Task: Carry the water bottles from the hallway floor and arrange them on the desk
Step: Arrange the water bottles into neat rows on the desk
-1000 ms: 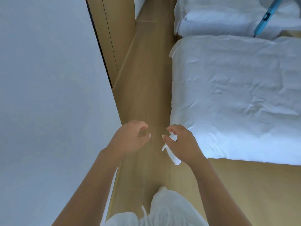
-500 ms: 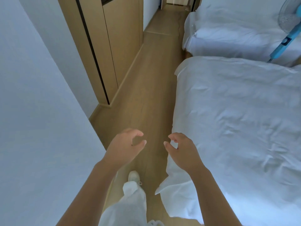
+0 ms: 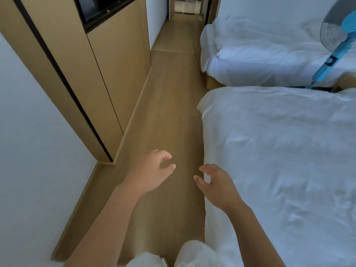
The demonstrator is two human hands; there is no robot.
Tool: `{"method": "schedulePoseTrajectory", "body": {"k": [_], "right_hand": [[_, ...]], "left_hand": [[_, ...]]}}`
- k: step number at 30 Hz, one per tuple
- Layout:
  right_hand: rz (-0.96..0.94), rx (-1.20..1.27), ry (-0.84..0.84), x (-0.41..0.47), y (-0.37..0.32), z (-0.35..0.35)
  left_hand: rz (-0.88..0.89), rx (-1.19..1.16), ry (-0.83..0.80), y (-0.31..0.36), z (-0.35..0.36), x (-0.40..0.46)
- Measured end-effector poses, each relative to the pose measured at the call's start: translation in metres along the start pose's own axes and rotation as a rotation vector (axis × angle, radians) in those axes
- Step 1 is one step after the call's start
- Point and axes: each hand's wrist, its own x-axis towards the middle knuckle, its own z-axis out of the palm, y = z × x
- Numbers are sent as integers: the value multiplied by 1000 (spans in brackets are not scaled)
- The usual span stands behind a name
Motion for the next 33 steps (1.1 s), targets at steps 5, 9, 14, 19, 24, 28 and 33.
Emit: {"method": "schedulePoseTrajectory", "body": {"k": [5, 9, 14, 19, 24, 28, 33], "right_hand": [[26, 15, -7, 94, 5, -6], [8, 11, -15, 183, 11, -17], [-24, -12, -33, 312, 17, -59], [-76, -3, -27, 427, 23, -104], [-79, 4, -48, 520, 36, -116], [-91, -16, -27, 602, 37, -120], [-108, -21, 7, 725, 23, -130]], "left_hand": [[-11, 45, -68, -15, -3, 89], [-23, 61, -61, -14, -11, 180], [-43, 69, -18, 8, -23, 307], [-82, -8, 32, 25, -35, 418], [-88, 17, 41, 17, -43, 514], [-72, -1, 53, 4, -57, 595], [-45, -1, 90, -16, -88, 715]]}}
